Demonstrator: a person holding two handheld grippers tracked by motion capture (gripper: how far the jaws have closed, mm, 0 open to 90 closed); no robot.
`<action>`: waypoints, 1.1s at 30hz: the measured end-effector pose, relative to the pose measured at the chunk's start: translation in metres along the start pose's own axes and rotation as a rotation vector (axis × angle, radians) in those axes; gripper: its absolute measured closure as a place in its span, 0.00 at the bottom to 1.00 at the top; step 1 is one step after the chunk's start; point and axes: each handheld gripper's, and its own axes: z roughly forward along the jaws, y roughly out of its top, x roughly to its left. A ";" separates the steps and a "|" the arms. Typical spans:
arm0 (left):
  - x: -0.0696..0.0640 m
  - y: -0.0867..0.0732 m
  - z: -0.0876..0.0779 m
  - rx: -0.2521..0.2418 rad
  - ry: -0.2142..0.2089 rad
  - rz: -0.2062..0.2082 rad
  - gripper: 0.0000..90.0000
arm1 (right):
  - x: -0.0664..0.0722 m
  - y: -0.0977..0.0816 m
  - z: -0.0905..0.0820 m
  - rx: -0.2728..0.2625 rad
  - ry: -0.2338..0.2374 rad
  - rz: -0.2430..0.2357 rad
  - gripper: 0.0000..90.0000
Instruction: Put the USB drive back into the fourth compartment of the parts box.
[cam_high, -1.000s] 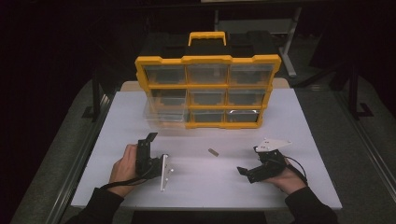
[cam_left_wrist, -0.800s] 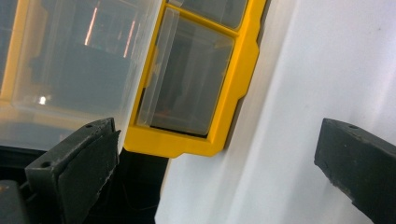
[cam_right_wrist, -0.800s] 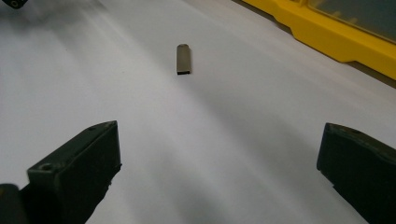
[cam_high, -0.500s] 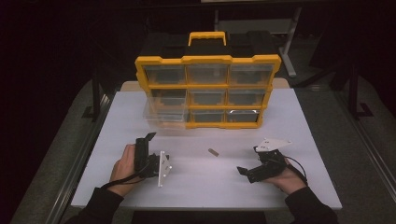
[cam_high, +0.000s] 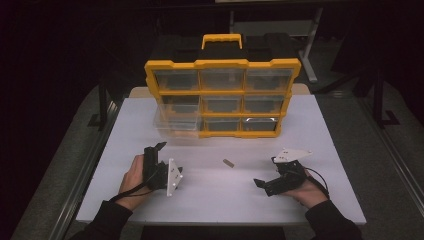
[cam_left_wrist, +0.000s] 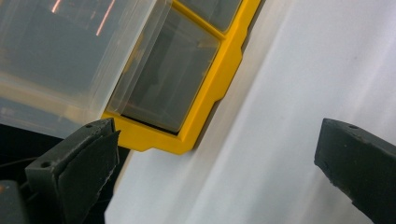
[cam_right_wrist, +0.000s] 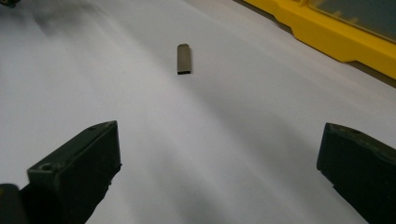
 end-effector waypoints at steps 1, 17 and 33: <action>0.000 0.000 0.000 0.001 -0.003 -0.007 0.00 | 0.000 0.000 0.000 0.000 0.000 0.001 0.00; 0.009 -0.003 0.001 -0.003 -0.071 -0.166 0.00 | 0.000 0.000 0.000 0.000 0.000 0.000 0.00; 0.016 -0.005 0.002 -0.006 -0.138 -0.306 0.00 | 0.000 0.000 0.000 0.001 0.001 -0.001 0.00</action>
